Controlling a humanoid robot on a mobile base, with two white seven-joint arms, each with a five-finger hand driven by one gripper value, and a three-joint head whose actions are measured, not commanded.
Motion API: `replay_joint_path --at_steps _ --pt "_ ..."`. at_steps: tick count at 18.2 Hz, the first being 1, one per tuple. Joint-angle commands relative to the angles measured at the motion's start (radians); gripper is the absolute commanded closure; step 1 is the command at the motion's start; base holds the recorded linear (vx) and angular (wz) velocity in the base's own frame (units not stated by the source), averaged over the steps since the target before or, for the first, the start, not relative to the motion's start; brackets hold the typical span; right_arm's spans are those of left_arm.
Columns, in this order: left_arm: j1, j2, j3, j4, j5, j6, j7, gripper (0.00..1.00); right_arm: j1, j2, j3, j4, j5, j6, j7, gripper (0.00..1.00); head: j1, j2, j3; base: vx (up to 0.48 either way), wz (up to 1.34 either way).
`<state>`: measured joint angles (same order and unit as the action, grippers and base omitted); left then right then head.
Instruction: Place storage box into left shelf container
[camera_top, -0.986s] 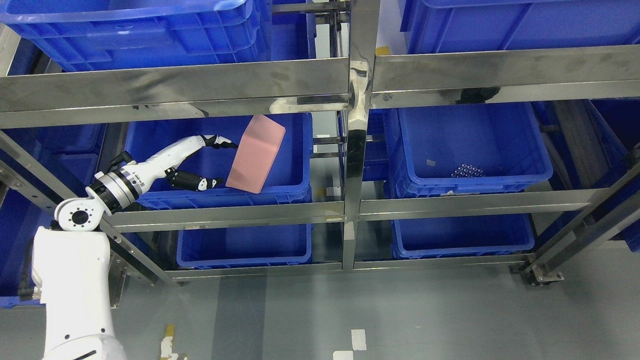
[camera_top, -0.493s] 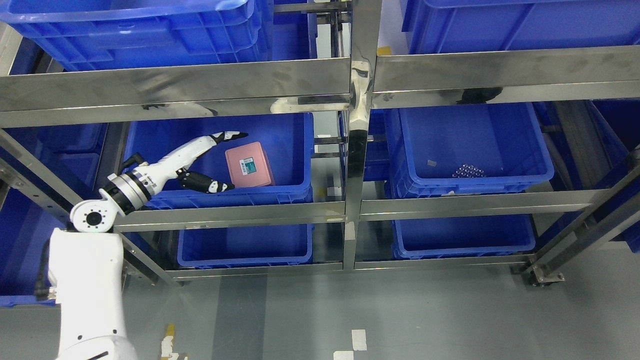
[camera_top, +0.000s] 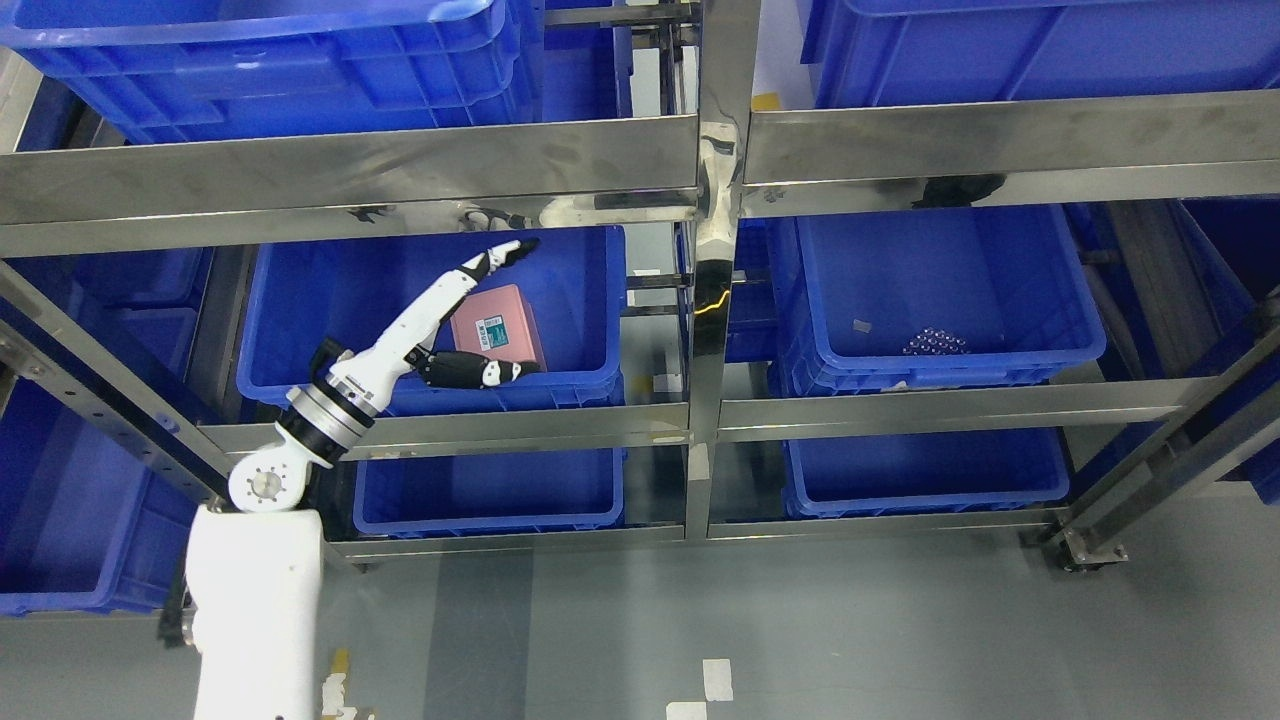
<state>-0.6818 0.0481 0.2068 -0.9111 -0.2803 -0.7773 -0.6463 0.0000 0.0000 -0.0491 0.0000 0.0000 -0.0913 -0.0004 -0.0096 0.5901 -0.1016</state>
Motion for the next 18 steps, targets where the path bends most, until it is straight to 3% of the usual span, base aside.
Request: replay_joint_path --at_steps 1,3,5,9,15,18 --pt "0.239 -0.031 -0.188 -0.221 0.139 -0.002 0.369 0.00 0.008 -0.017 0.000 -0.017 -0.003 -0.001 0.000 0.00 0.0000 0.000 0.000 0.000 0.00" --pt "0.361 -0.031 -0.243 -0.296 0.139 0.003 0.538 0.00 0.008 -0.017 0.000 -0.017 -0.003 -0.001 0.000 0.00 0.0000 0.000 0.000 0.000 0.00" --pt "0.413 -0.031 -0.270 -0.345 0.139 0.016 0.614 0.00 0.008 -0.017 0.000 -0.017 -0.003 -0.001 0.000 0.00 0.0000 0.000 0.000 0.000 0.00" --pt "0.485 -0.031 -0.312 -0.462 0.139 0.049 0.614 0.00 0.008 -0.017 0.000 -0.017 -0.003 -0.001 0.000 0.00 0.0000 0.000 0.000 0.000 0.00" --pt "0.565 -0.031 -0.270 -0.656 0.239 0.426 0.620 0.00 0.008 -0.017 0.000 -0.017 -0.003 -0.001 0.000 0.00 0.0000 0.000 0.000 0.000 0.00" --pt "0.562 -0.031 -0.213 -0.675 0.240 0.448 0.617 0.01 0.008 -0.017 0.000 -0.017 -0.003 -0.001 0.000 0.00 0.0000 0.000 0.000 0.000 0.00"
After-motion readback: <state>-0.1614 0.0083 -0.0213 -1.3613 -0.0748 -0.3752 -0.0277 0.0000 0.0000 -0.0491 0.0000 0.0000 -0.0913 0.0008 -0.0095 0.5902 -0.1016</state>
